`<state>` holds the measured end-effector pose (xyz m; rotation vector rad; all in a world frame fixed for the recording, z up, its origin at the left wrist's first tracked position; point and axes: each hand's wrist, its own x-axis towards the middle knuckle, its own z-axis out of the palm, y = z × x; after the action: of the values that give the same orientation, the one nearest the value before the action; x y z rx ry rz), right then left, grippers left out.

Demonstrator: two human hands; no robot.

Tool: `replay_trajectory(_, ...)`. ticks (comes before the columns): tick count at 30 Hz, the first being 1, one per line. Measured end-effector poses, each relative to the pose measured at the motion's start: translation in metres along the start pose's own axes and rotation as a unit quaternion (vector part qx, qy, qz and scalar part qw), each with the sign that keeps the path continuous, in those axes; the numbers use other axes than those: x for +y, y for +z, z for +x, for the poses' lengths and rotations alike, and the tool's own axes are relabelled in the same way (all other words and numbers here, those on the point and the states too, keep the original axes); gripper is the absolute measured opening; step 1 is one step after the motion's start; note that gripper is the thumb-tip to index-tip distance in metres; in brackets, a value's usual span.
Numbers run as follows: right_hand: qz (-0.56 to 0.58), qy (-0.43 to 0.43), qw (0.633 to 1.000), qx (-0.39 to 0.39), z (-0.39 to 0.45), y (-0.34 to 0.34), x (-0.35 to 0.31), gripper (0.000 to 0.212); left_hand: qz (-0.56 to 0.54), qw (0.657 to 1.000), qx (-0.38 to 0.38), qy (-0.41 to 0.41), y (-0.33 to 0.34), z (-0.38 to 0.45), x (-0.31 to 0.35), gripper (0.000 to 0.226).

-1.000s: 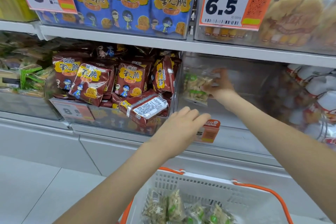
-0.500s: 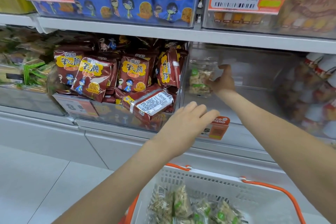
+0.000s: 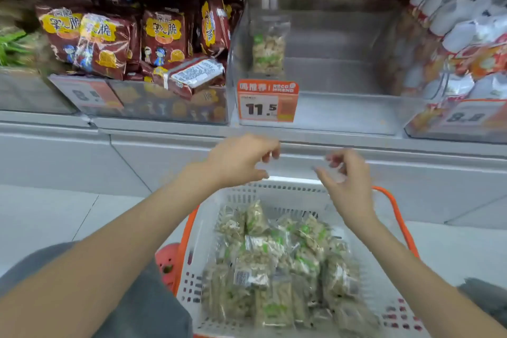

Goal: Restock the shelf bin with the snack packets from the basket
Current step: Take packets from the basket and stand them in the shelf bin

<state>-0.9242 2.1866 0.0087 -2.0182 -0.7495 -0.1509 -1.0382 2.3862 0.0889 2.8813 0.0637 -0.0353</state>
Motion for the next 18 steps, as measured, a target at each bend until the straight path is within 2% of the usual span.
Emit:
replay_trajectory(2,-0.03,0.101,0.986,-0.131,-0.046,0.019,0.046,0.027,0.025,0.982,-0.182,-0.04,0.037,-0.002,0.001,0.042)
replay_trajectory(3,-0.06,0.143,0.968,-0.199,-0.068,0.027,0.066,0.032,0.032,0.967,-0.244,-0.061,0.06,-0.006,0.001,0.047)
replay_trajectory(5,-0.134,0.194,0.919,-0.316,-0.107,0.035,0.094,0.047,0.021,0.941,-0.319,-0.11,0.109,-0.017,-0.004,0.055)
replay_trajectory(8,-0.23,0.222,0.864,-0.388,-0.141,0.037,0.115,0.063,-0.065,0.917,-0.341,-0.196,0.177,-0.039,-0.007,0.071)
replay_trajectory(11,-0.217,0.239,0.86,-0.394,-0.145,0.039,0.112,0.06,-0.122,0.904,-0.325,-0.251,0.221,-0.061,0.001,0.082)
replay_trajectory(14,-0.12,0.228,0.856,-0.448,-0.14,0.052,0.098,0.063,-0.086,0.904,-0.341,-0.243,0.238,-0.06,-0.005,0.094)
replay_trajectory(16,-0.069,0.234,0.824,-0.511,-0.147,0.067,0.086,0.07,-0.09,0.901,-0.356,-0.231,0.237,-0.052,-0.014,0.095)
replay_trajectory(18,-0.075,0.284,0.81,-0.507,-0.158,0.083,0.077,0.075,-0.062,0.904,-0.368,-0.207,0.236,-0.045,-0.02,0.09)
